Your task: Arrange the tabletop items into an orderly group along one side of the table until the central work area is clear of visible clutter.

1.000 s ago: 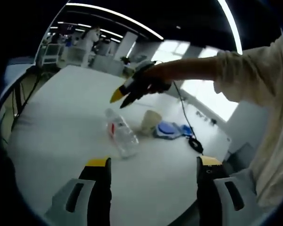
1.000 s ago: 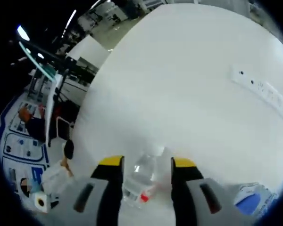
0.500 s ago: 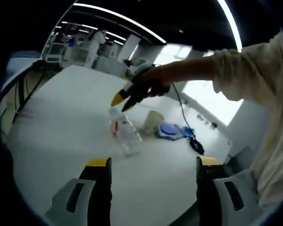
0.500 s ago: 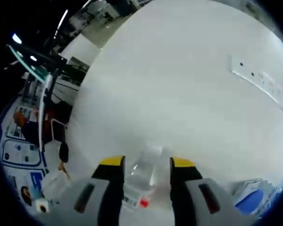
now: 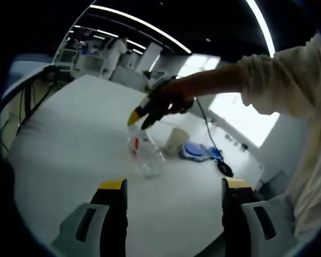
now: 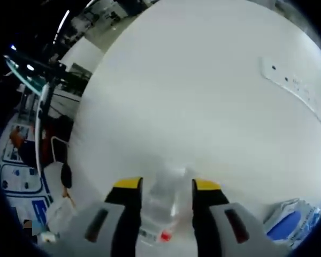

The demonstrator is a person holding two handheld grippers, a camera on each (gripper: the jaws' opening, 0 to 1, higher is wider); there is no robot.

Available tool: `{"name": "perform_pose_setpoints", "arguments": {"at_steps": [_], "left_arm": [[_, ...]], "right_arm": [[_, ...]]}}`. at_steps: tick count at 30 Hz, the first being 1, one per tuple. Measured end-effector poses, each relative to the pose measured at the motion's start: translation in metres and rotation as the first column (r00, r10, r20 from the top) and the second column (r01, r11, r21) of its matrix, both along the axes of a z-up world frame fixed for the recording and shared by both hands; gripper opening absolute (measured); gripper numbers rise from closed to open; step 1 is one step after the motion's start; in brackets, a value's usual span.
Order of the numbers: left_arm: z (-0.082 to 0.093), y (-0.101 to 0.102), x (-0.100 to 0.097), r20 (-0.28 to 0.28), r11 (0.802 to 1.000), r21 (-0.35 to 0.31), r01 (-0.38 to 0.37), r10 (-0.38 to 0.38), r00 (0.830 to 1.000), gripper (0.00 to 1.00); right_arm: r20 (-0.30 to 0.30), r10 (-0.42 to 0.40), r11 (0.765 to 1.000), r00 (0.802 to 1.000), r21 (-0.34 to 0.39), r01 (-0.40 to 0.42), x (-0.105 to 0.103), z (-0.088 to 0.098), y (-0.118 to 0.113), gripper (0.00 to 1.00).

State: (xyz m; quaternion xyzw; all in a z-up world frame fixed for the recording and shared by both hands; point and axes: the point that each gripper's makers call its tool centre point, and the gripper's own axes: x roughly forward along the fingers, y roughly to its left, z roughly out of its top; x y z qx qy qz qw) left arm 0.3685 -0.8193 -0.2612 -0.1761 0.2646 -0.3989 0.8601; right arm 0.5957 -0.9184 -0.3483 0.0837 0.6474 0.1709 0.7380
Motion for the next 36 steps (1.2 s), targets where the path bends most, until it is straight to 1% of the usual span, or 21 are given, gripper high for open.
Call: {"name": "perform_pose_setpoints", "arguments": {"at_steps": [2,5,7,9,11,12,15,20,23,26,32,34,36], "left_arm": [[0.0,0.0,0.0,-0.001,1.0,-0.012,-0.004,0.004,1.0,0.68],[0.001,0.001,0.0,0.007,1.0,-0.009,-0.004,0.004,1.0,0.68],[0.001,0.002,-0.001,0.01,1.0,-0.013,-0.005,0.005,1.0,0.68],[0.002,0.001,-0.001,0.014,1.0,-0.014,-0.003,0.003,1.0,0.68],[0.001,0.0,-0.002,0.019,1.0,-0.008,0.004,-0.004,1.0,0.68],[0.001,0.0,-0.002,0.02,1.0,-0.007,0.006,-0.006,1.0,0.68],[0.0,0.0,-0.003,0.02,1.0,0.0,0.008,-0.008,1.0,0.68],[-0.002,0.002,-0.005,0.02,1.0,-0.001,0.0,0.0,1.0,0.68],[-0.002,0.002,-0.005,0.019,1.0,-0.004,0.0,0.0,1.0,0.68],[-0.003,0.002,-0.005,0.017,1.0,0.0,0.001,-0.001,1.0,0.68],[-0.004,0.003,-0.005,0.016,1.0,0.001,0.0,0.0,1.0,0.68],[-0.004,0.002,-0.005,0.017,1.0,0.002,0.001,-0.001,1.0,0.68],[-0.004,0.002,-0.005,0.016,1.0,0.004,0.003,-0.003,1.0,0.68]], "right_arm": [[0.002,0.001,1.0,1.0,-0.005,-0.001,0.0,-0.001,0.003,0.34],[0.001,0.009,1.0,1.0,-0.018,-0.009,-0.004,-0.003,0.008,0.32],[-0.005,0.011,1.0,1.0,-0.029,-0.011,-0.004,-0.007,0.008,0.31],[0.005,0.005,0.999,1.0,-0.031,-0.005,-0.002,-0.008,0.009,0.3],[0.002,0.012,0.999,1.0,-0.038,-0.012,0.0,-0.011,0.008,0.29],[0.002,-0.001,0.999,1.0,-0.038,0.001,0.001,-0.012,0.007,0.28],[0.01,-0.002,0.999,1.0,-0.048,0.002,0.003,-0.015,0.005,0.22],[0.011,-0.008,0.999,1.0,-0.044,0.009,-0.001,-0.019,0.008,0.21],[0.006,-0.013,0.999,1.0,-0.046,0.013,-0.002,-0.019,0.008,0.2],[0.005,-0.001,0.999,1.0,-0.047,0.001,-0.003,-0.02,0.009,0.2],[0.016,0.007,0.999,1.0,-0.042,-0.006,-0.008,-0.017,0.01,0.19],[0.015,0.032,0.999,0.999,-0.039,-0.031,-0.009,-0.016,0.01,0.18],[0.026,0.037,0.999,0.999,-0.033,-0.036,-0.01,-0.013,0.011,0.18]]}}
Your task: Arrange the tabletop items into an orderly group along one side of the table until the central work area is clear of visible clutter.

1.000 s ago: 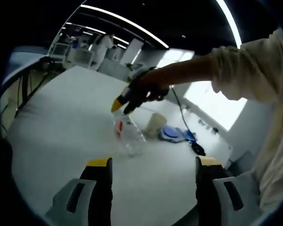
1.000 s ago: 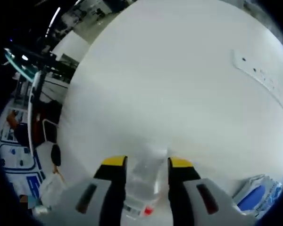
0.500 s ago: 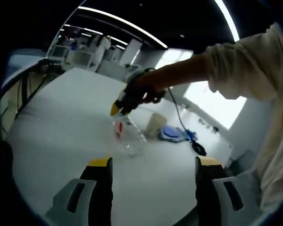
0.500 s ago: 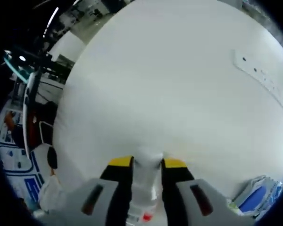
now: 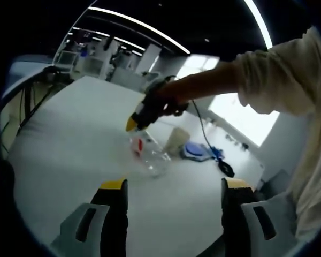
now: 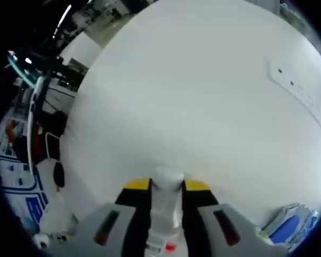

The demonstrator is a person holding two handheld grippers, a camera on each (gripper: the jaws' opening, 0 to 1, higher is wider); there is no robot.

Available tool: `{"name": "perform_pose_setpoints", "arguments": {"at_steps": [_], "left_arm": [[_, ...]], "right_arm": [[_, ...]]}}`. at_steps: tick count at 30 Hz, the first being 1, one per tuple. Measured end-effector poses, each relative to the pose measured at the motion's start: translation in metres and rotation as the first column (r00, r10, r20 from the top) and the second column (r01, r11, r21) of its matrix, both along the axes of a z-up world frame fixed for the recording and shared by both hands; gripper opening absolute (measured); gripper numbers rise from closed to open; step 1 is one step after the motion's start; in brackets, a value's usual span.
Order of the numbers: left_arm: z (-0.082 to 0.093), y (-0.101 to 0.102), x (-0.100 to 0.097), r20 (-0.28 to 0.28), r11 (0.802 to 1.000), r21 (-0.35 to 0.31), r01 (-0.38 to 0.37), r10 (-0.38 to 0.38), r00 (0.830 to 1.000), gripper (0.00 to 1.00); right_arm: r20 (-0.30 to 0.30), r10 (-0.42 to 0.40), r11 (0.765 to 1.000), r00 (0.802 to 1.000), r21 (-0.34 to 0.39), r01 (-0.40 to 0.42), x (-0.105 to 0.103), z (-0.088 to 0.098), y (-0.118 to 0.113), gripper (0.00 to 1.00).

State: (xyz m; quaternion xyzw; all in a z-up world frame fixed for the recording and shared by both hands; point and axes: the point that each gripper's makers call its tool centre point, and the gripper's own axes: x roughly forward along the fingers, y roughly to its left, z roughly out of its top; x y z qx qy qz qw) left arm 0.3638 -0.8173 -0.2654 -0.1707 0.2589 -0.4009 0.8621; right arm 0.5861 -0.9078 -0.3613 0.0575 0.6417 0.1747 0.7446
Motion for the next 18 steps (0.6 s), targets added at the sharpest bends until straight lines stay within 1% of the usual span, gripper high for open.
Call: {"name": "perform_pose_setpoints", "arguments": {"at_steps": [5,6,9,11,12,13,15,17,18], "left_arm": [[0.0,-0.002,0.0,0.002,1.0,0.005,0.01,-0.01,1.0,0.67],[0.0,-0.003,0.0,0.001,1.0,0.006,0.011,-0.011,1.0,0.67],[0.0,-0.004,0.0,0.001,1.0,0.006,0.019,-0.019,1.0,0.67],[-0.001,-0.004,0.001,0.0,1.0,0.009,0.025,-0.025,1.0,0.67],[-0.002,-0.004,0.003,0.001,0.999,0.016,0.032,-0.032,0.999,0.67],[-0.002,-0.004,0.005,0.004,0.999,0.02,0.035,-0.035,0.999,0.67],[-0.001,-0.003,0.009,0.008,0.999,0.018,0.038,-0.039,0.999,0.67],[0.0,-0.003,0.015,0.019,0.999,0.021,0.045,-0.046,0.999,0.67],[0.001,-0.003,0.019,0.02,0.999,0.018,0.048,-0.048,0.999,0.67]], "right_arm": [[0.028,0.053,0.999,0.998,-0.001,-0.053,0.0,0.005,-0.001,0.17],[0.029,0.052,0.999,0.998,0.001,-0.052,-0.001,0.007,0.0,0.17],[0.057,0.091,0.996,0.994,0.014,-0.092,0.0,0.013,0.0,0.17],[0.067,0.102,0.994,0.993,0.027,-0.104,0.0,0.015,0.001,0.16],[0.075,0.117,0.993,0.99,0.02,-0.119,-0.001,0.017,0.0,0.16],[0.102,0.146,0.987,0.984,0.047,-0.152,-0.002,0.021,0.004,0.16],[0.098,0.139,0.989,0.985,0.035,-0.143,-0.006,0.024,0.002,0.16],[0.137,0.181,0.98,0.974,0.06,-0.19,-0.006,0.027,0.005,0.16],[0.127,0.167,0.984,0.978,0.045,-0.174,-0.012,0.03,0.002,0.16]]}}
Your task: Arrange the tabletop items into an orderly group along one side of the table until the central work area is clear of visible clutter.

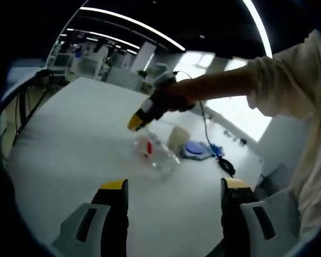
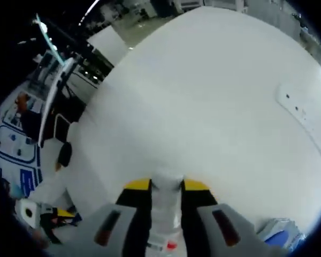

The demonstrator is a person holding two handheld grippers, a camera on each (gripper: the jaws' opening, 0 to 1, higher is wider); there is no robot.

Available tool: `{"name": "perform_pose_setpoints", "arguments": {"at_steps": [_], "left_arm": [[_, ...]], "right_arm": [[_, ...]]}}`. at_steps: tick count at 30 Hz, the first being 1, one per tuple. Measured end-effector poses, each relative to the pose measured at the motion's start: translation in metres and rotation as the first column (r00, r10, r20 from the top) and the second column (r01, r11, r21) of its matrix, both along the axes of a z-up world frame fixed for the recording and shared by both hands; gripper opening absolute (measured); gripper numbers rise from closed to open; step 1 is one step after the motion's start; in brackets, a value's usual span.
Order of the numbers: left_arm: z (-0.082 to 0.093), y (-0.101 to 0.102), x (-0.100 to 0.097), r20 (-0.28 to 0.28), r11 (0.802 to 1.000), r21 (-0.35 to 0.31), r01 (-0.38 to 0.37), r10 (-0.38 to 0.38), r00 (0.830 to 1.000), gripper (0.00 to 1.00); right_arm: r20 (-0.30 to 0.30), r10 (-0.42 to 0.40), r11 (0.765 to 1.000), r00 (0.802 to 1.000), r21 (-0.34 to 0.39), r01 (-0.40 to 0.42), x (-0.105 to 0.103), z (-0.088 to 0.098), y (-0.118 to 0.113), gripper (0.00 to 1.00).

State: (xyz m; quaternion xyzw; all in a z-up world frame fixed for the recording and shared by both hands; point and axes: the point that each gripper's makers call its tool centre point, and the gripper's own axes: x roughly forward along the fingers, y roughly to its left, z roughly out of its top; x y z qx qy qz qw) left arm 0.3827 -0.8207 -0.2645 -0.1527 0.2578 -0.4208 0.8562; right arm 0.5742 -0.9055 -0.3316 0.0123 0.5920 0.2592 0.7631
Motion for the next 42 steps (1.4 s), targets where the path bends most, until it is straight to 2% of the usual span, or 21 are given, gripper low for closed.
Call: {"name": "perform_pose_setpoints", "arguments": {"at_steps": [2,10,12,19,24,30,35,42], "left_arm": [[0.001,-0.002,0.006,0.009,1.0,0.003,0.014,-0.014,1.0,0.67],[0.003,-0.016,0.024,0.019,0.998,-0.008,0.062,-0.062,0.998,0.66],[0.004,-0.021,0.027,0.024,0.996,-0.017,0.084,-0.084,0.996,0.66],[-0.001,-0.035,0.048,0.033,0.989,0.0,0.148,-0.148,0.988,0.65],[-0.001,-0.052,0.066,0.044,0.981,-0.026,0.193,-0.192,0.98,0.65],[-0.01,-0.074,0.08,0.037,0.968,-0.037,0.248,-0.247,0.968,0.64],[-0.01,-0.089,0.089,0.039,0.956,-0.081,0.283,-0.28,0.959,0.63],[-0.013,-0.103,0.094,0.056,0.934,-0.097,0.343,-0.339,0.939,0.65]], "right_arm": [[0.025,0.025,0.999,0.999,0.033,-0.026,-0.003,0.006,0.004,0.16],[0.071,0.054,0.994,0.996,0.087,-0.06,-0.01,0.022,0.001,0.16],[0.097,0.069,0.987,0.993,0.139,-0.083,-0.012,0.028,0.004,0.16],[0.166,0.049,0.967,0.985,0.238,-0.088,-0.022,0.046,-0.008,0.15],[0.224,0.045,0.946,0.974,0.305,-0.113,-0.023,0.059,-0.016,0.15],[0.271,0.061,0.928,0.961,0.339,-0.155,-0.028,0.066,-0.019,0.15],[0.33,0.119,0.905,0.936,0.351,-0.239,-0.037,0.073,-0.014,0.15],[0.363,0.157,0.875,0.919,0.379,-0.3,-0.045,0.079,-0.014,0.15]]}}
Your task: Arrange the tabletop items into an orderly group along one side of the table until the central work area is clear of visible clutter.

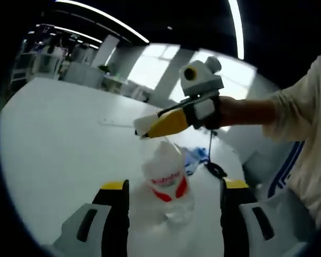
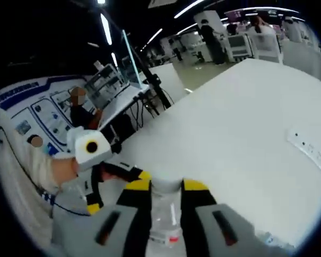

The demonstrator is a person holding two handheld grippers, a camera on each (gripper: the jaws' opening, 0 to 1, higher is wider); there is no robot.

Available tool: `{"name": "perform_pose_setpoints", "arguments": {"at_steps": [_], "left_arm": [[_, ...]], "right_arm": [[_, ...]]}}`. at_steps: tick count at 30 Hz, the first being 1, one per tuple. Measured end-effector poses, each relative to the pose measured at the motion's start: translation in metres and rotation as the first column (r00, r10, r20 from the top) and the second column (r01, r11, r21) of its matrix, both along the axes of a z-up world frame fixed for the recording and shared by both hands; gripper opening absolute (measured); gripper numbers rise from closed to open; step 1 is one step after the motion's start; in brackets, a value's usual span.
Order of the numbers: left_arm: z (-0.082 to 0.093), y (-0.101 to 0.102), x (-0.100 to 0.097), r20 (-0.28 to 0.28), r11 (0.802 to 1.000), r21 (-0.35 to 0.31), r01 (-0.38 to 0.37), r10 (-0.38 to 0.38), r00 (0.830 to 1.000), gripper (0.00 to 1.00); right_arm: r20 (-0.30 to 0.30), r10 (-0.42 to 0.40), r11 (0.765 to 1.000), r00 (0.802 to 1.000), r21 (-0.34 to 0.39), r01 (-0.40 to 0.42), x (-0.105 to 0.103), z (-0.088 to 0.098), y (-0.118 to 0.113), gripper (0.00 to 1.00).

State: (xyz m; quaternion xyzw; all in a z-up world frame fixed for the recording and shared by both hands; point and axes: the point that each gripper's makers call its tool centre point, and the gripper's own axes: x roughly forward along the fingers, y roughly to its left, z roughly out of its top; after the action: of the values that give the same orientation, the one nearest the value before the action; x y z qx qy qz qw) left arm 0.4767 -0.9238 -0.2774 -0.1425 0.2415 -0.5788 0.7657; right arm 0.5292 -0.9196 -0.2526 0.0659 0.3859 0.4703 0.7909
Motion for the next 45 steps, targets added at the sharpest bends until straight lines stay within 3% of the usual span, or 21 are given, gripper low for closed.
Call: {"name": "perform_pose_setpoints", "arguments": {"at_steps": [8,15,18,27,32,37,45], "left_arm": [[-0.006,-0.016,0.006,-0.003,0.998,-0.002,0.062,-0.062,0.998,0.63],[-0.023,-0.032,0.007,-0.025,0.987,0.03,0.16,-0.16,0.987,0.59],[-0.023,-0.037,0.005,-0.03,0.977,0.004,0.211,-0.211,0.977,0.54],[-0.021,-0.049,-0.006,-0.01,0.937,-0.035,0.346,-0.347,0.938,0.57],[-0.022,-0.054,-0.011,-0.003,0.923,-0.058,0.381,-0.381,0.924,0.52],[-0.024,-0.055,-0.009,-0.001,0.922,-0.075,0.381,-0.382,0.924,0.44],[-0.019,-0.054,-0.013,-0.006,0.922,-0.078,0.379,-0.38,0.925,0.43]], "right_arm": [[-0.01,0.024,0.998,1.0,0.065,-0.023,-0.002,0.003,-0.004,0.15],[-0.003,0.043,0.995,0.999,0.092,-0.043,-0.004,0.005,-0.004,0.15],[0.007,0.06,0.993,0.998,0.098,-0.06,-0.006,0.007,-0.003,0.15],[0.018,0.11,0.986,0.994,0.125,-0.111,-0.012,0.011,0.0,0.15],[0.02,0.132,0.981,0.991,0.143,-0.133,-0.015,0.013,0.002,0.15],[0.013,0.132,0.979,0.991,0.155,-0.133,-0.018,0.013,0.0,0.15],[0.008,0.126,0.976,0.992,0.175,-0.126,-0.021,0.016,0.001,0.14]]}}
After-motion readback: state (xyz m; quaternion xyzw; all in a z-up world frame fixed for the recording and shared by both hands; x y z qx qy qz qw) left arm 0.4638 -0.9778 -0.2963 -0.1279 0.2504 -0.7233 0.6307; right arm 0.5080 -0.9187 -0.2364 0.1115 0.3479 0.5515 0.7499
